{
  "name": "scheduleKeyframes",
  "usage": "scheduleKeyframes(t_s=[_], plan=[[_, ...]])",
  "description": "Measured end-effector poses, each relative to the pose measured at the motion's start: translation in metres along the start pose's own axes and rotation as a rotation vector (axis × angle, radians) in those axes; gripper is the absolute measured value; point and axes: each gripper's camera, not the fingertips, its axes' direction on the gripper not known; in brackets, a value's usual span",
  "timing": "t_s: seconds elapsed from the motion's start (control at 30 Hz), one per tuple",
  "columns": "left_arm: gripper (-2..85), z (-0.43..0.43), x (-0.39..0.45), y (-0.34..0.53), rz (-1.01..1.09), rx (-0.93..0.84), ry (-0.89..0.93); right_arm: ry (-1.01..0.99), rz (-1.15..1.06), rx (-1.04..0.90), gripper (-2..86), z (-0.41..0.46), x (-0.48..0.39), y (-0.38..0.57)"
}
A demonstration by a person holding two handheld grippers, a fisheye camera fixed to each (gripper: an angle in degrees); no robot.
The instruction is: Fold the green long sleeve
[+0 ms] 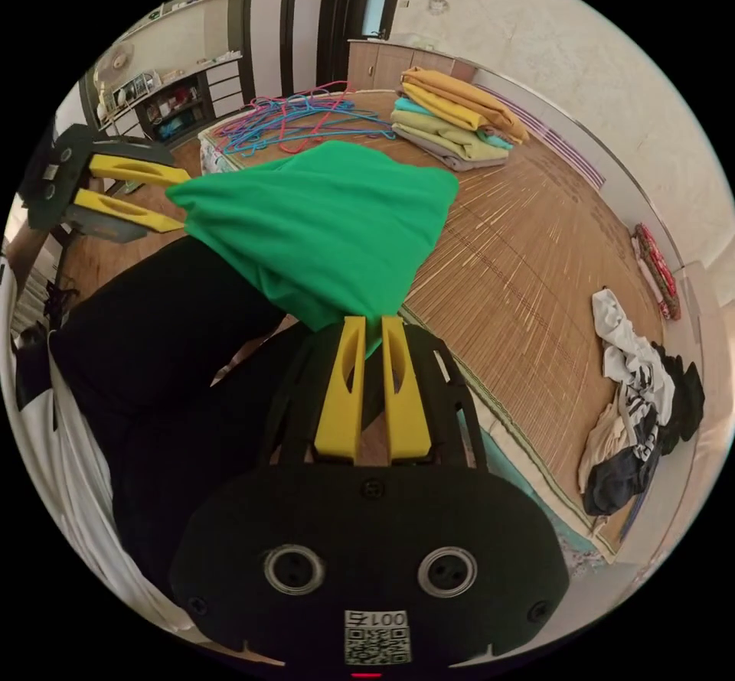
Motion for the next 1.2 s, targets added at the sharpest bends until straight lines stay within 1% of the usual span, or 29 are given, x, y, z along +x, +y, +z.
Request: scheduleKeyframes(t_s=[0.07,0.13,0.2,0.27,0.3,0.33,0.4,0.47,0.57,0.63,0.7,0.77,0.8,0.87,0.97,1.0,1.03,1.1,1.17,1.2], plan=[[7.7,-0.013,-0.004,-0.003,0.017,0.039,0.036,-0.007,-0.006,-0.004,2.6,0.000,0.004,-0.002],[9.1,-0.016,-0.012,-0.008,0.035,0.065,0.138,-0.016,-0.016,-0.010,2.5,0.000,0.008,-0.005],[10.2,-0.010,-0.017,-0.014,0.056,0.057,0.202,-0.027,-0.016,-0.015,2.5,0.000,0.012,-0.007],[11.1,0.009,-0.015,-0.020,0.108,-0.038,0.165,-0.033,-0.013,-0.013,2.5,-0.002,0.015,-0.008],[11.3,0.025,-0.012,-0.023,0.153,-0.112,0.101,-0.035,-0.013,-0.009,2.5,-0.003,0.016,-0.009],[11.1,0.034,-0.011,-0.024,0.175,-0.146,0.078,-0.040,-0.011,0.006,2.5,-0.007,0.016,-0.010],[10.4,0.034,-0.019,-0.027,0.151,-0.157,0.108,-0.033,-0.001,0.023,2.6,-0.012,0.018,-0.014],[8.9,0.030,-0.030,-0.026,0.104,-0.162,0.057,-0.035,0.010,0.072,2.6,-0.023,0.023,-0.016],[9.0,0.029,-0.043,-0.017,0.067,-0.161,0.056,-0.110,0.058,0.152,2.8,-0.042,0.036,-0.024],[8.6,0.034,-0.041,-0.009,0.111,-0.183,-0.007,-0.151,0.073,0.198,3.1,-0.053,0.042,-0.033],[6.9,0.035,-0.035,-0.004,0.142,-0.177,-0.086,-0.149,0.067,0.191,3.4,-0.055,0.043,-0.042],[5.1,0.033,-0.034,0.001,0.150,-0.167,-0.113,-0.128,0.033,0.129,4.0,-0.050,0.041,-0.049],[4.7,0.028,-0.038,0.004,0.128,-0.145,-0.105,-0.090,-0.018,0.093,4.9,-0.048,0.036,-0.051],[4.3,0.019,-0.054,0.009,0.057,-0.114,-0.064,-0.036,-0.096,0.087,7.1,-0.053,0.023,-0.051],[4.1,0.006,-0.093,0.018,-0.054,-0.050,0.059,-0.076,-0.178,0.139,13.4,-0.074,-0.005,-0.051],[4.1,0.001,-0.108,0.020,-0.075,-0.024,0.091,-0.081,-0.190,0.140,17.1,-0.079,-0.016,-0.055],[4.0,-0.003,-0.121,0.021,-0.077,-0.003,0.104,-0.048,-0.218,0.120,20.2,-0.078,-0.029,-0.061],[3.9,-0.008,-0.139,0.023,-0.077,0.024,0.119,0.046,-0.245,0.088,22.5,-0.069,-0.044,-0.072],[3.7,-0.012,-0.155,0.027,-0.070,0.047,0.138,0.137,-0.271,0.071,22.6,-0.059,-0.055,-0.084],[3.7,-0.014,-0.164,0.030,-0.054,0.056,0.143,0.223,-0.281,0.063,21.7,-0.051,-0.060,-0.093]])
